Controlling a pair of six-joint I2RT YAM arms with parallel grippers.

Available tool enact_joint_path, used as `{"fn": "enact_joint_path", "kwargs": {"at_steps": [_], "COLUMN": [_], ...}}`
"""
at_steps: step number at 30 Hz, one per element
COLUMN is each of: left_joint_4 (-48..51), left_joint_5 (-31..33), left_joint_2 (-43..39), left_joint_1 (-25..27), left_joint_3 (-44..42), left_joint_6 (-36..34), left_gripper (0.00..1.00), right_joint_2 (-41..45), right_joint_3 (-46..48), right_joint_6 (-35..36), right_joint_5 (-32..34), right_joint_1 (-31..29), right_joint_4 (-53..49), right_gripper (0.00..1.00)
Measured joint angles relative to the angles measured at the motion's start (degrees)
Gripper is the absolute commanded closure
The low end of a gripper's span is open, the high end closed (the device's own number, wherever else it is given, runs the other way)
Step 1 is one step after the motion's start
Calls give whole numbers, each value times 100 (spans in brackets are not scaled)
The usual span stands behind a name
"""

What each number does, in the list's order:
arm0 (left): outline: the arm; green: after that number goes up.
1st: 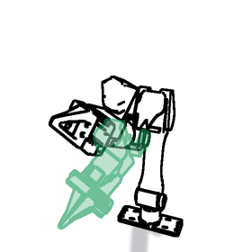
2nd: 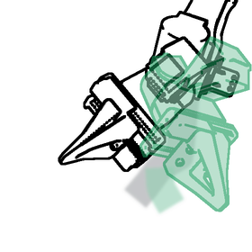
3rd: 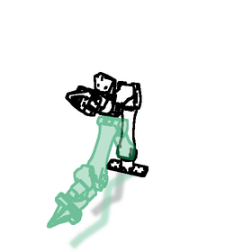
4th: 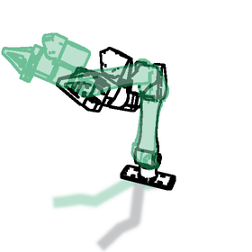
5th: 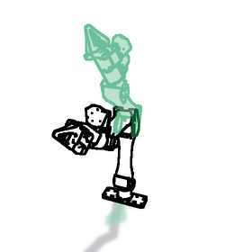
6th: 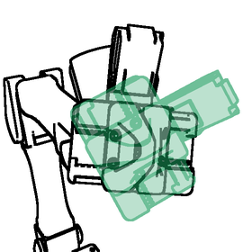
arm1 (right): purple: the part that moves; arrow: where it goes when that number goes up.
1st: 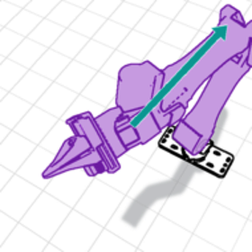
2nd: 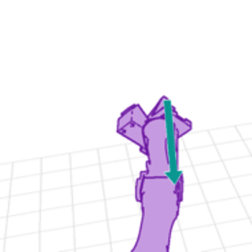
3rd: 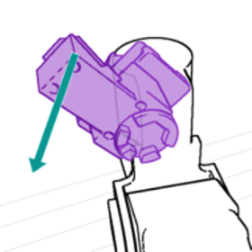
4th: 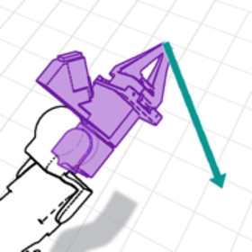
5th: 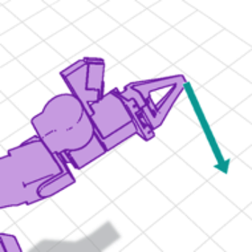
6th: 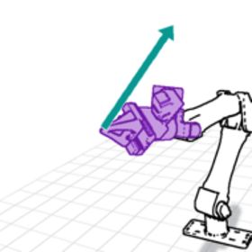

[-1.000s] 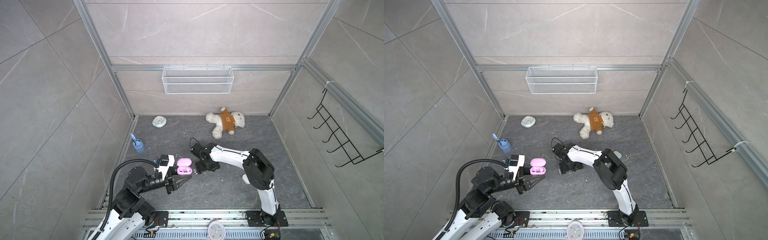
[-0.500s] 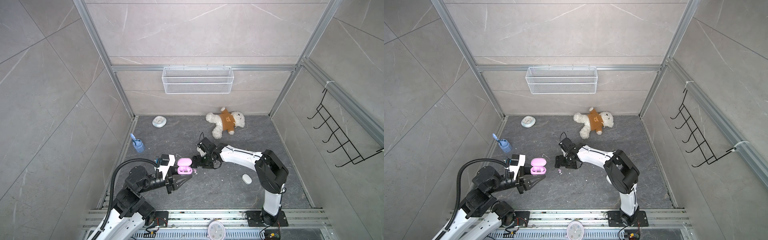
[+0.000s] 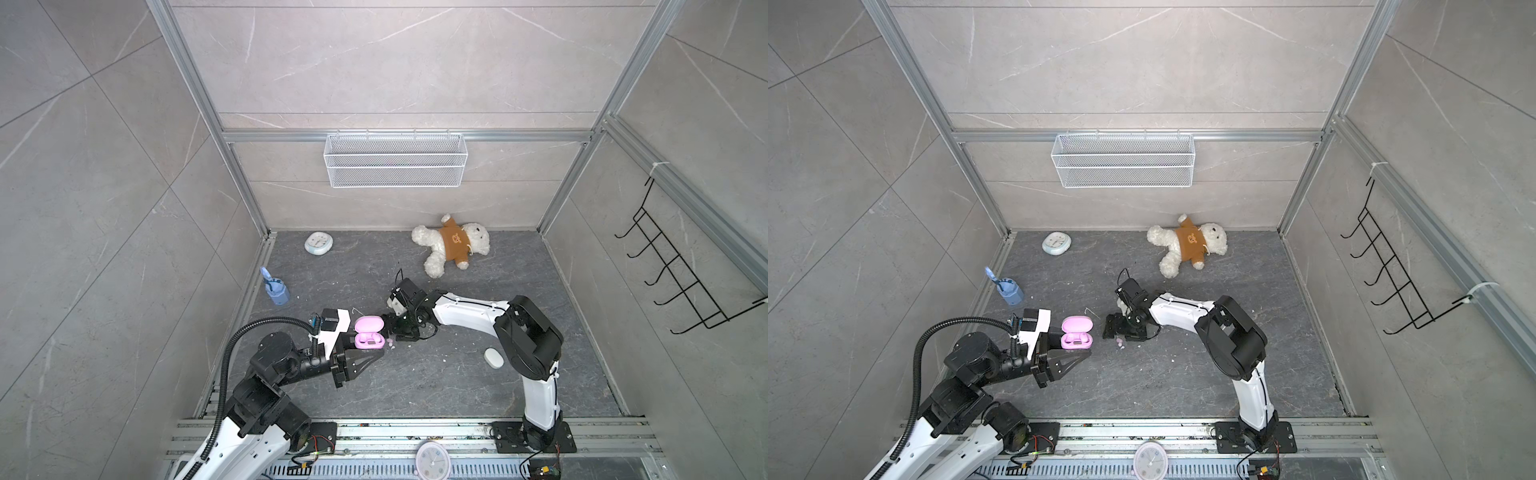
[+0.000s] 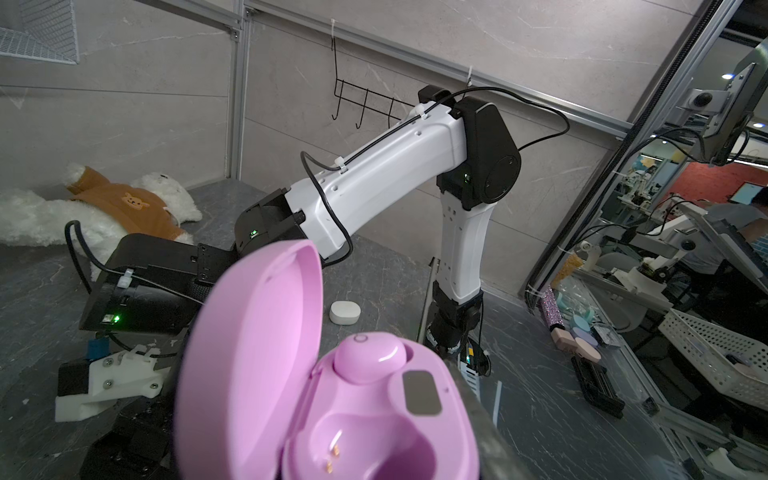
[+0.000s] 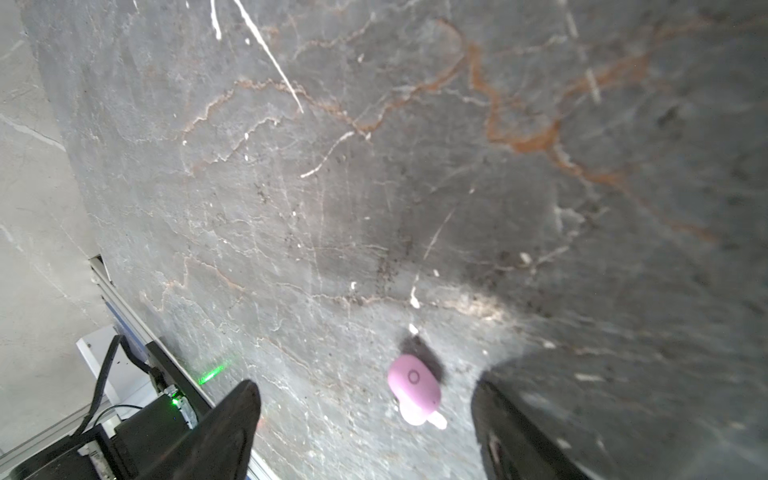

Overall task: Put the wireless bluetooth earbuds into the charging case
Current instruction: 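Lower the right gripper and close it on the second pink earbud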

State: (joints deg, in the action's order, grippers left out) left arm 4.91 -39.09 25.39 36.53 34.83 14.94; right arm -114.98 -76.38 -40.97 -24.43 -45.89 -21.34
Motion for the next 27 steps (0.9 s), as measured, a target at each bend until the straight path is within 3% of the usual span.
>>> {"fn": "enact_joint_path", "kwargs": {"at_steps": [27], "left_joint_4": [2], "left_joint_5": [0], "left_joint_2": [-2], "left_joint_1": [0], "left_joint_3": [0], "left_joint_6": [0], "left_gripper": [81], "right_joint_2": [-98], "right_joint_3": [-354], "right_joint_6": [0], "right_joint_5": [-162], "right_joint_1": [-236], "right_joint_4": [0], "right_gripper": [17]}}
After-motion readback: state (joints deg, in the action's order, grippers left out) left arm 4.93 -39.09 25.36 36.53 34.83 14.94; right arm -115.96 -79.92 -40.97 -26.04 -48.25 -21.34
